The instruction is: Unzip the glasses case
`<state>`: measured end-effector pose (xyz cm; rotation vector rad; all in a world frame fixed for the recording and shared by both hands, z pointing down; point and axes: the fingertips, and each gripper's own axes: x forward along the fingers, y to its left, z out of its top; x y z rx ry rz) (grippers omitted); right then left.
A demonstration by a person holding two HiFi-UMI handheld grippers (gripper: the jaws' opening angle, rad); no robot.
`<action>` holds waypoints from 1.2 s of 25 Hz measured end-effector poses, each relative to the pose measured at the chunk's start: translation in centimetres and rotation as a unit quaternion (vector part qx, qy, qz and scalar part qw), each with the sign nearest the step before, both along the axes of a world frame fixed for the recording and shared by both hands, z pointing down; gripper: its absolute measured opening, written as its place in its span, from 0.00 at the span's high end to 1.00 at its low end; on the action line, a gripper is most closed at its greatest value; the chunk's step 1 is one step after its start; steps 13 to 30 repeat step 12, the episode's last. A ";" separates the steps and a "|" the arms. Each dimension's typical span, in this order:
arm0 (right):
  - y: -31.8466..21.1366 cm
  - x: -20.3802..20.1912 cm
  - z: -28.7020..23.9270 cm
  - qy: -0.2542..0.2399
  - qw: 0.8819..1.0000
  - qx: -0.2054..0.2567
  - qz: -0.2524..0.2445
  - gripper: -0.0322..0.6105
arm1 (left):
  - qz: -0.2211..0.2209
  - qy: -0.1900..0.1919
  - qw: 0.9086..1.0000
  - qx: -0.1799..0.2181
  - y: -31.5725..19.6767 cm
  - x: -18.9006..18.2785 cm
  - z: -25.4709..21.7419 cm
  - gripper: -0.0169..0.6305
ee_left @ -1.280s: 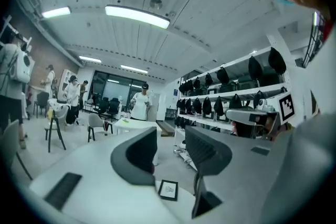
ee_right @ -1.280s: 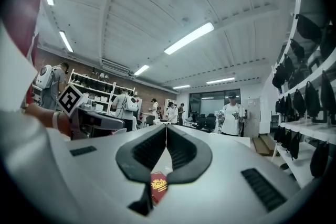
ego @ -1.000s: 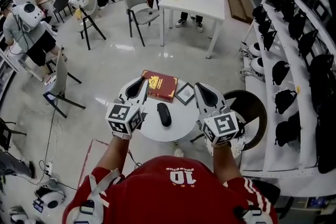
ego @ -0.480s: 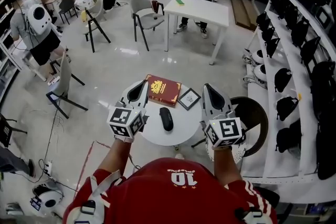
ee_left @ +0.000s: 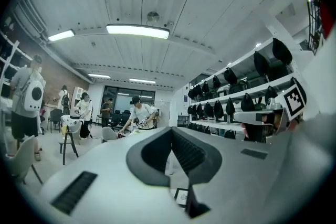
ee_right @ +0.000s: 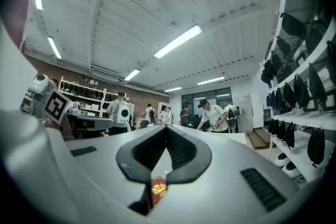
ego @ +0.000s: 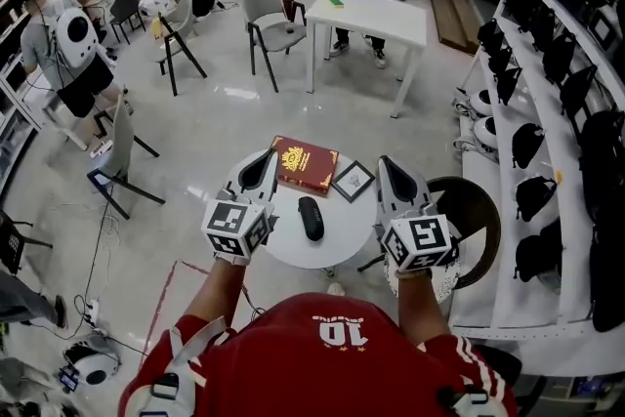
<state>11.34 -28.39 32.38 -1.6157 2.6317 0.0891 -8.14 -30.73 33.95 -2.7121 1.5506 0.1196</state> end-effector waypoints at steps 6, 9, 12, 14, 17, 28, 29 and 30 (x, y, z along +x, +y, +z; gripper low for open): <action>0.2 -0.3 0.4 0.002 1.000 -0.003 -0.006 0.93 | 0.002 0.000 1.000 -0.005 0.1 0.0 0.4 0.96; 0.3 -0.1 0.4 -0.001 1.000 -0.005 -0.007 0.93 | 0.003 0.004 1.000 -0.012 0.1 0.1 0.6 0.96; 0.3 0.2 0.2 -0.003 1.000 -0.005 -0.006 0.93 | 0.002 0.007 1.000 -0.017 0.3 0.1 0.6 0.96; 0.3 0.2 0.2 -0.003 1.000 -0.005 -0.006 0.93 | 0.002 0.007 1.000 -0.017 0.3 0.1 0.6 0.96; 0.3 0.2 0.2 -0.003 1.000 -0.005 -0.006 0.93 | 0.002 0.007 1.000 -0.017 0.3 0.1 0.6 0.96; 0.3 0.2 0.2 -0.003 1.000 -0.005 -0.006 0.93 | 0.002 0.007 1.000 -0.017 0.3 0.1 0.6 0.96; 0.3 0.2 0.2 -0.003 1.000 -0.005 -0.006 0.93 | 0.002 0.007 1.000 -0.017 0.3 0.1 0.6 0.96; 0.3 0.2 0.2 -0.003 1.000 -0.005 -0.006 0.93 | 0.002 0.007 1.000 -0.017 0.3 0.1 0.6 0.96</action>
